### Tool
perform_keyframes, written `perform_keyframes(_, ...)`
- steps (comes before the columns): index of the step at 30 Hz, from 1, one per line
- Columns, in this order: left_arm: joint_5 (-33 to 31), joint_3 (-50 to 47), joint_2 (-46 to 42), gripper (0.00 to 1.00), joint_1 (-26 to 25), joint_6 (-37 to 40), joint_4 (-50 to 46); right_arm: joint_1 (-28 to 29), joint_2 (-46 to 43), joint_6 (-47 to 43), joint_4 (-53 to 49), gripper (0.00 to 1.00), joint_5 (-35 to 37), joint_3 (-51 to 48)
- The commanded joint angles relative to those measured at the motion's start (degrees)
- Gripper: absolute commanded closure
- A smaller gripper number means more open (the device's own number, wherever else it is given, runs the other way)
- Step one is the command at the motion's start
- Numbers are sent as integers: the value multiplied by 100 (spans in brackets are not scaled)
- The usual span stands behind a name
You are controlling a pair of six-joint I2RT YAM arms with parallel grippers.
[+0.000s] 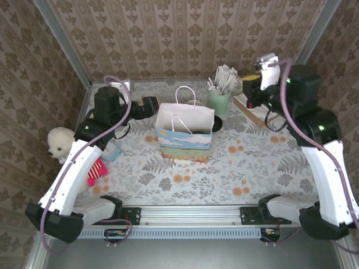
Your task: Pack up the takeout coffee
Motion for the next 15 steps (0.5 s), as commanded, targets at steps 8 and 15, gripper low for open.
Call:
perform_keyframes(8,666,183,35,0,11,430,-18,226,-65,874,-497,100,-2287,473)
perform_keyframes(15,751,129,-79,0,11,526,-99,386,-6,1161,-325,100,-3092,204)
